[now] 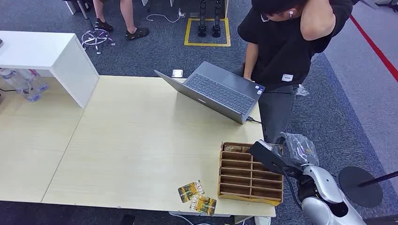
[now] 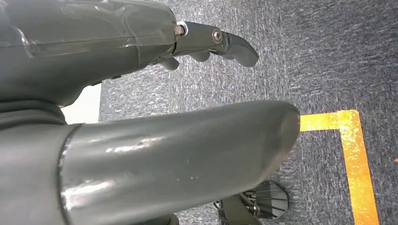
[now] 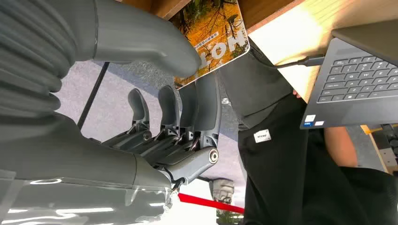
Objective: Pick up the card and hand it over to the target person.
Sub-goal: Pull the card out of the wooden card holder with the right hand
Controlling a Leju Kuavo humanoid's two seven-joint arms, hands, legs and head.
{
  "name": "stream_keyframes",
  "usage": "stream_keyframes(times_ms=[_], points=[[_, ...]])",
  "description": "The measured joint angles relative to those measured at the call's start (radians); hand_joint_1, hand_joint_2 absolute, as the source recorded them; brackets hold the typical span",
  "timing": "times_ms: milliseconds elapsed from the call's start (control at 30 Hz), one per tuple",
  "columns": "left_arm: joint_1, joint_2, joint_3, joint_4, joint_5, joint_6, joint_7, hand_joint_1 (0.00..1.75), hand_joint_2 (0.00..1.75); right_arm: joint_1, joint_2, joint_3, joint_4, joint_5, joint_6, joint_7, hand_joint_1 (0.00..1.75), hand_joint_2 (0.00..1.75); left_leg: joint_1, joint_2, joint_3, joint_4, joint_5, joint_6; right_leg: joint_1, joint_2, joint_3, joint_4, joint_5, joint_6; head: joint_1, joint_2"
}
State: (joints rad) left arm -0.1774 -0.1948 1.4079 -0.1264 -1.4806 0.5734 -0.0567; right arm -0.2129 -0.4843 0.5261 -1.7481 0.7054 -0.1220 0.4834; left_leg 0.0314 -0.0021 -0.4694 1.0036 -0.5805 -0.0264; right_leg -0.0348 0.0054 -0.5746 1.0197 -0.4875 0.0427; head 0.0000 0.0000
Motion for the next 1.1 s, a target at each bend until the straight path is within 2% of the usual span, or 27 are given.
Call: stream_keyframes(times_ms=[167,367,533,600,1100], points=[[0.001,0.0,0.0,0.0,0.0,-0.002,-0.001,0.0,0.0,0.005,0.0,0.004,0.006,0.002,0.0,-0.001,1.28,1.75,0.0,0.0,0.0,0.0,0.0,0.0,0.0,0.0,0.0,-0.001,0.0,0.0,0.0,0.0],[0.0,0.0,0.001,0.0,0.0,-0.003,0.0,0.0,0.0,0.005,0.002,0.008,0.015,-0.001,0.004,-0.002,1.39,1.75,0.0,0.0,0.001,0.0,0.0,0.0,0.0,0.0,0.001,-0.001,0.0,0.0,0.0,0.0],[0.0,0.0,0.003,0.0,0.002,-0.004,0.0,0.0,0.0,-0.001,-0.003,0.004,0.001,-0.002,0.007,-0.002,1.68,1.75,0.0,0.0,0.0,0.0,0.0,0.0,0.0,0.0,0.0,0.0,0.0,0.001,0.0,0.0],[0.0,0.0,0.003,0.0,0.003,-0.003,0.001,0.0,0.0,-0.004,-0.006,0.002,-0.009,-0.002,0.009,-0.002,1.75,1.75,0.0,0.0,0.0,0.001,0.0,0.0,0.0,0.0,0.0,0.001,0.0,0.001,0.0,0.0],[0.0,-0.002,0.006,-0.002,0.024,-0.002,0.0,0.0,0.0,-0.027,-0.07,-0.019,-0.191,0.005,0.07,0.039,1.75,1.75,-0.001,0.0,-0.001,0.002,-0.001,0.0,-0.001,0.0,-0.002,0.002,-0.001,0.0,0.0,0.0]])
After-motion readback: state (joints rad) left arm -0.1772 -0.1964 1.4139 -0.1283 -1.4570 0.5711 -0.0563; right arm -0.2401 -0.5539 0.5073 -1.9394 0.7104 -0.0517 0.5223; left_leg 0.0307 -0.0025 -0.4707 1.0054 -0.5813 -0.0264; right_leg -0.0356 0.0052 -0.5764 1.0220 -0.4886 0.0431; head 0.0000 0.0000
